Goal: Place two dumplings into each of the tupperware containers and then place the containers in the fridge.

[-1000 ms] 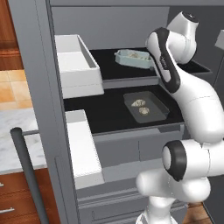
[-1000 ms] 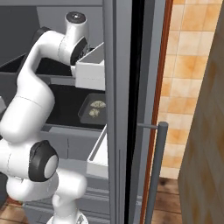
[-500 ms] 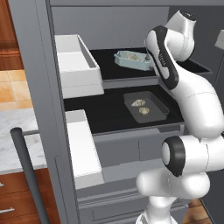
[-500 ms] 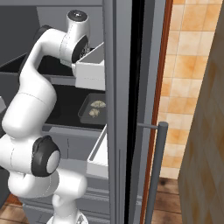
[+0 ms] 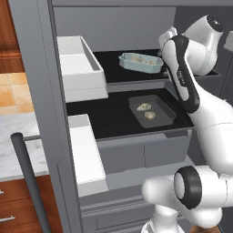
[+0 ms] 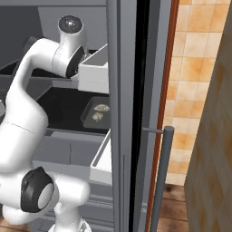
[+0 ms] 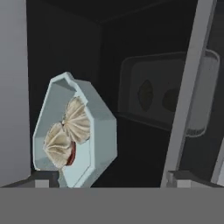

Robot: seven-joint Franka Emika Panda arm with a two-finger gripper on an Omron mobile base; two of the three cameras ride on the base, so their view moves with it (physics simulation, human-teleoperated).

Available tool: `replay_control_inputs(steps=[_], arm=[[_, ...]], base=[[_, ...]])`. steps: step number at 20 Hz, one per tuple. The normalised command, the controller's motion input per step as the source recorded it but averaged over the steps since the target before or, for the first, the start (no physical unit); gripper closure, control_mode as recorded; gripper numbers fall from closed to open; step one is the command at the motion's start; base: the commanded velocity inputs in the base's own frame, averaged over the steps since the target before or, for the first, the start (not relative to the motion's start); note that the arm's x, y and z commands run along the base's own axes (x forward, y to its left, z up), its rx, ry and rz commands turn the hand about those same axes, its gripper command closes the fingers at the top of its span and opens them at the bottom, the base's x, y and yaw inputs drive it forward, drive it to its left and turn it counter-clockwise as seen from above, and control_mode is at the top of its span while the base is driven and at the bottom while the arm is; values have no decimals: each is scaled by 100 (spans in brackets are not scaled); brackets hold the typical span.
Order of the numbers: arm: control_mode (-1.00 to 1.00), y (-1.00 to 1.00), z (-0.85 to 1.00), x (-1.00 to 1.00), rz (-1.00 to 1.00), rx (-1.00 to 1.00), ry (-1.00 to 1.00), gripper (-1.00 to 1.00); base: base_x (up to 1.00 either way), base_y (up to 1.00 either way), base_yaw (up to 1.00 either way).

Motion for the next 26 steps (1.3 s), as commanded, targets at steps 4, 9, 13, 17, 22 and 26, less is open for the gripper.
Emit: replay_control_inputs(steps=[4,9,13,17,22,26], arm=[[-100,0,13,-100,0,0,0,-100],[-100,11,22,-100,0,-3,11,-100],[-100,19,-11,-100,0,-5,9,-100],[-100,3,-48,-100,0,0,9,-100],[-100,0,-27,-100,0,0,7,-100],[-100,0,47,-64,0,0,27,-100]], base=[[0,0,0],[0,0,0],[0,0,0],[0,0,0],[0,0,0],[0,0,0]])
